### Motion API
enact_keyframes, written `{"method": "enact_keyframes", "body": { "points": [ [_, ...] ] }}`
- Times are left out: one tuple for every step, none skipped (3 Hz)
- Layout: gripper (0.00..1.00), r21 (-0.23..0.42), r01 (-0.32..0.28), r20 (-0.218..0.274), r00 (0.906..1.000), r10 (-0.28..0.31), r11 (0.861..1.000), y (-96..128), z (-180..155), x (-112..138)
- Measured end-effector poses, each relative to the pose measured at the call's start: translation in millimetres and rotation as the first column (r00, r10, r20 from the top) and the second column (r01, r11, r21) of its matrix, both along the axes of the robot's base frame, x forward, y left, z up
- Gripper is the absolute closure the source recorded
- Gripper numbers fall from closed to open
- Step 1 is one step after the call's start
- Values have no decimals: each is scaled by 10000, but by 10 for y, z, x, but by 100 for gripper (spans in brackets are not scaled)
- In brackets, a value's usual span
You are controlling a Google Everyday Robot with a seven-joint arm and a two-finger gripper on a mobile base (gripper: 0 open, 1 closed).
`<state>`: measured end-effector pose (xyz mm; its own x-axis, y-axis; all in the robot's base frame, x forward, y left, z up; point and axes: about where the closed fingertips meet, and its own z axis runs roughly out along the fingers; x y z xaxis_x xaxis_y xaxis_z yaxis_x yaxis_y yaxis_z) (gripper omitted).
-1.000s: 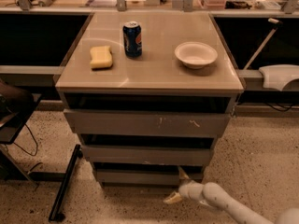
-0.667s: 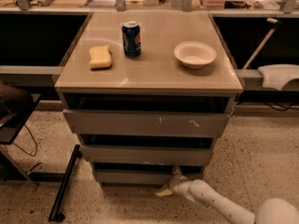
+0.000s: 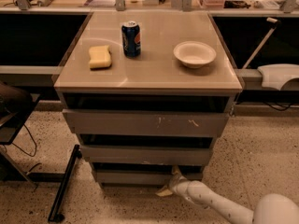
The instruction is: Open bottom drawer
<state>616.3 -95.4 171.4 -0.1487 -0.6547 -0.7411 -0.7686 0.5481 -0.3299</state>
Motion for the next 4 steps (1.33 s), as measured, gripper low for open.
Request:
{"method": "enact_keyframes", "body": {
  "points": [
    [0, -1446, -569, 350, 9974, 626, 9878, 186, -168, -80],
    [17, -1446, -571, 351, 9974, 628, 9878, 184, -159, -84],
    [40, -1446, -571, 351, 9974, 628, 9878, 184, -159, -84],
    [63, -1446, -571, 351, 9974, 628, 9878, 184, -159, -84]
  ]
}}
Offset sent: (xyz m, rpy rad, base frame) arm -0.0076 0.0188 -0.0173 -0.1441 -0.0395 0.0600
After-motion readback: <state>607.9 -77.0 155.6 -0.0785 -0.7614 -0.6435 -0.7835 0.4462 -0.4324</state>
